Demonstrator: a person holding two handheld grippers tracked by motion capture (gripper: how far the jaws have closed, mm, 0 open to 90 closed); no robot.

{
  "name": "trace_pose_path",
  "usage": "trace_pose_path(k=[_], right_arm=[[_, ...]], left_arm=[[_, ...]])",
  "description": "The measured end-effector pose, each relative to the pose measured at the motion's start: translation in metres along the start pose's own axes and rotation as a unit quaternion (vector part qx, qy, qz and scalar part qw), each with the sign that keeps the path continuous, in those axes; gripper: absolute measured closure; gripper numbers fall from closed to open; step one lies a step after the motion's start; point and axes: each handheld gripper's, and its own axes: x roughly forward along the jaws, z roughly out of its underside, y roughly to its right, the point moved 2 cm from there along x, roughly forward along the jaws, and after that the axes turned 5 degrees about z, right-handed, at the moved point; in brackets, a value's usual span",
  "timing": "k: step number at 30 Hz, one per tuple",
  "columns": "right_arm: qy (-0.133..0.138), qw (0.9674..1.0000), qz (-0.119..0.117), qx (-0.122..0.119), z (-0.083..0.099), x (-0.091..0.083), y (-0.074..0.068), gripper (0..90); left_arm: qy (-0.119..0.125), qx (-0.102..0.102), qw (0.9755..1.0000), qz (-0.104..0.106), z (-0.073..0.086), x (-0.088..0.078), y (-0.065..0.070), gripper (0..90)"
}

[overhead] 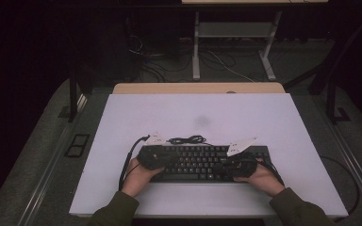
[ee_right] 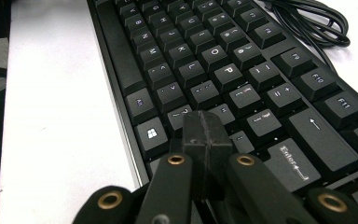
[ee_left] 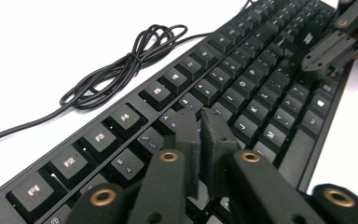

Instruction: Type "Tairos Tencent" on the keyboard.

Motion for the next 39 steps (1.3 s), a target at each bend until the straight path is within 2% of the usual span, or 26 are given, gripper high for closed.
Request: trace_pose_path(k=[1,2,3,4,7,8,9,12,18,23,24,30,31,33,39], right_arm=[[0.0,1.0,0.0,0.0,0.0,0.0,0.0,89.6],[0.0,1.0,0.0,0.0,0.0,0.0,0.0,89.6],[0.0,1.0,-0.001,0.0,0.0,0.0,0.0,89.6],[0.0,1.0,-0.001,0.0,0.0,0.0,0.0,89.6],[0.0,1.0,0.0,-0.001,0.0,0.0,0.0,89.7],[0.0,1.0,0.0,-0.001,0.0,0.0,0.0,89.7],[0.0,1.0,0.0,-0.001,0.0,0.0,0.0,89.7],[0.0,1.0,0.0,-0.001,0.0,0.0,0.0,89.6],[0.012,0.9999,-0.001,-0.001,-0.002,-0.004,0.0,89.6],[0.034,0.9994,-0.004,0.012,-0.005,-0.008,0.002,89.3],[0.04,0.9991,-0.005,0.014,-0.005,-0.009,0.003,84.3],[0.06,0.9975,-0.01,0.037,-0.009,-0.01,0.006,66.7],[0.062,0.9973,-0.009,0.038,-0.01,-0.01,0.006,62.1],[0.064,0.9971,-0.008,0.04,-0.012,-0.009,0.006,58.0],[0.075,0.9963,0.001,0.043,-0.017,-0.007,0.006,42.5]], left_arm=[[0.002,-0.001,1.0,0.001,0.0,-0.001,0.0,77.5],[0.005,-0.001,1.0,0.002,0.0,-0.002,0.0,77.5],[0.007,0.001,1.0,0.002,0.0,-0.003,0.0,70.0],[0.009,0.001,1.0,0.003,0.001,-0.003,0.001,70.0],[0.009,0.003,0.9999,0.007,0.002,-0.004,0.001,61.3],[0.009,0.002,0.9999,0.007,0.002,-0.004,0.001,54.1],[0.01,0.007,0.9999,0.007,0.002,-0.005,0.001,54.1],[0.016,0.009,0.9998,0.006,0.002,-0.005,0.003,44.7],[0.023,0.013,0.9996,0.004,0.002,-0.006,0.004,36.5],[0.028,0.013,0.9995,0.002,0.004,-0.008,0.004,29.5],[0.027,0.012,0.9996,0.001,0.004,-0.009,0.004,28.1],[0.038,0.014,0.9992,-0.003,0.006,-0.013,0.003,22.5],[0.04,0.012,0.9991,-0.004,0.007,-0.014,0.004,22.2],[0.043,0.017,0.9989,-0.005,0.008,-0.016,0.003,21.6],[0.05,0.014,0.9986,-0.009,0.013,-0.021,0.003,20.4]])
